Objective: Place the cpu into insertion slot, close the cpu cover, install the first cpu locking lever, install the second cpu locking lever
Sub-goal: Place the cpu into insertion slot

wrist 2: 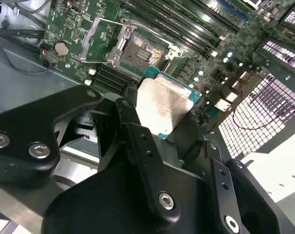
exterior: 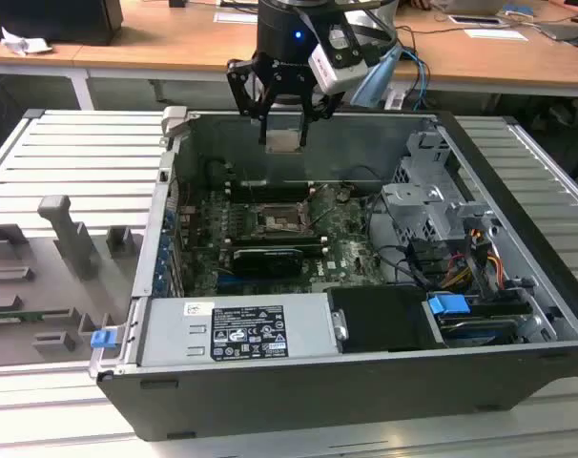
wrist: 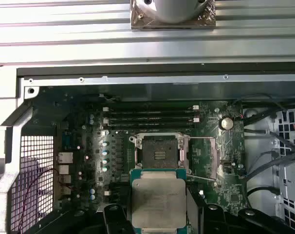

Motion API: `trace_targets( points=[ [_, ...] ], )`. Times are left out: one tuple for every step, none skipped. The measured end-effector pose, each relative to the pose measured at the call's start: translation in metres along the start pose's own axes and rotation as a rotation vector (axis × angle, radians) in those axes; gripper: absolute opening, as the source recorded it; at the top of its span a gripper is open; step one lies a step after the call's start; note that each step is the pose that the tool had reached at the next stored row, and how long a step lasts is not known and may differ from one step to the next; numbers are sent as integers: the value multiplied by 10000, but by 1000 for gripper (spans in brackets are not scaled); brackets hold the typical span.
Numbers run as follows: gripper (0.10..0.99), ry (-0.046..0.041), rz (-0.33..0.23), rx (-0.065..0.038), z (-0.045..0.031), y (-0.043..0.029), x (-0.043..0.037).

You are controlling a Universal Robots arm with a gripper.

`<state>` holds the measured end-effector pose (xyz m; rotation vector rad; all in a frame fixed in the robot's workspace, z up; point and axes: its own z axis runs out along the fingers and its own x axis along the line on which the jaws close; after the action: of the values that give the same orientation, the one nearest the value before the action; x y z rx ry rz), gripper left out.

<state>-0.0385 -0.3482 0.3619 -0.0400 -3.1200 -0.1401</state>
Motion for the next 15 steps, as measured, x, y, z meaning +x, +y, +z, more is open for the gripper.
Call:
trace_targets(
  points=[
    [537, 0, 4, 0, 0, 0, 0],
    [537, -3, 24, 0, 0, 0, 0],
    [537, -4, 42, 0, 0, 0, 0],
    [537, -5, 54, 0, 0, 0, 0],
    [537, -6, 71, -1, 0, 0, 0],
    [537, -8, 92, -2, 0, 0, 0],
    [537, -9, 105, -1, 0, 0, 0],
    [537, -11, 128, -2, 0, 0, 0],
    [537, -13, 142, -3, 0, 0, 0],
    [537, -13, 149, -3, 0, 0, 0],
    [537, -15, 169, -3, 0, 0, 0],
    [537, -17, 184, -3, 0, 0, 0],
    [537, -18, 198, -3, 0, 0, 0],
    [537, -19, 213, -4, 0, 0, 0],
    [537, -20, 226, -4, 0, 0, 0]
  ],
)
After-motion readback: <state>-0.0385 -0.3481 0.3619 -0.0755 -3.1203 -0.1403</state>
